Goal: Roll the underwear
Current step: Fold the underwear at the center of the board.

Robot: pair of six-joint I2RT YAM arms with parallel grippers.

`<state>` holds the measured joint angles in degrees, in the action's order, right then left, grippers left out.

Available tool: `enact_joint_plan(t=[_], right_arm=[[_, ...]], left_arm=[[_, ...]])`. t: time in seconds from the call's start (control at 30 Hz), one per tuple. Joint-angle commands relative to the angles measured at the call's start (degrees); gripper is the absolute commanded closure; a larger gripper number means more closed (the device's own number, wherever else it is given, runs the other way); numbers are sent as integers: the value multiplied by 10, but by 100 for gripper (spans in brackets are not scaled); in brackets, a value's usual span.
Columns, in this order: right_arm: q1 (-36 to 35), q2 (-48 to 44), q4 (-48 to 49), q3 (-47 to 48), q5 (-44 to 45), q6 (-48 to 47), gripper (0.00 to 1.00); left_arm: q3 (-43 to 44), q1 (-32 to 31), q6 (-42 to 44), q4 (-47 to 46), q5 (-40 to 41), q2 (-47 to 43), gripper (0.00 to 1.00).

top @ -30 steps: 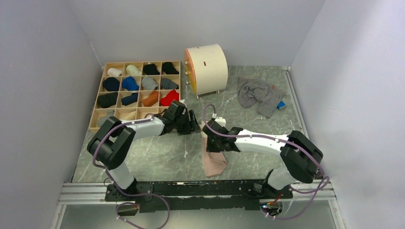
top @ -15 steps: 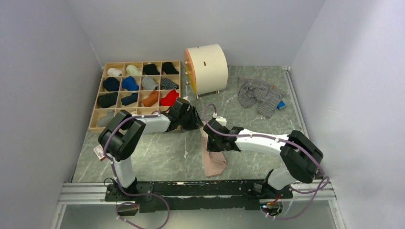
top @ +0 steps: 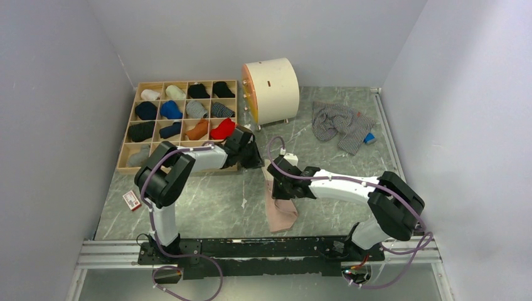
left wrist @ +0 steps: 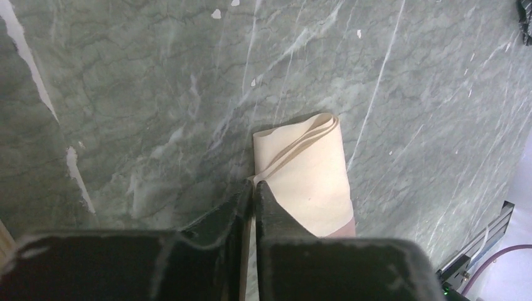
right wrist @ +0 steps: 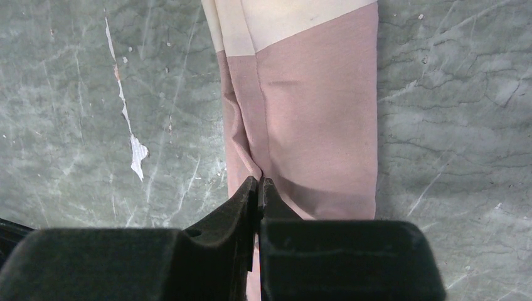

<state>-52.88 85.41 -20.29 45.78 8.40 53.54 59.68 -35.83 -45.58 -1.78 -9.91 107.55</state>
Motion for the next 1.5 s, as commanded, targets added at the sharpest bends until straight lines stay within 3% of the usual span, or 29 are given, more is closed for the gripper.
enact_joint_plan(t=[0.0, 0.6, 1.47], right_arm=[[3, -3, 13, 2, -3, -2, 94], [12, -16, 26, -10, 25, 29, 94], [11, 15, 48, 8, -30, 14, 91]], left_arm=[[25, -2, 24, 4, -1, -3, 93], [157, -11, 100, 17, -63, 79, 95], [168, -10, 158, 83, 4, 90, 95]])
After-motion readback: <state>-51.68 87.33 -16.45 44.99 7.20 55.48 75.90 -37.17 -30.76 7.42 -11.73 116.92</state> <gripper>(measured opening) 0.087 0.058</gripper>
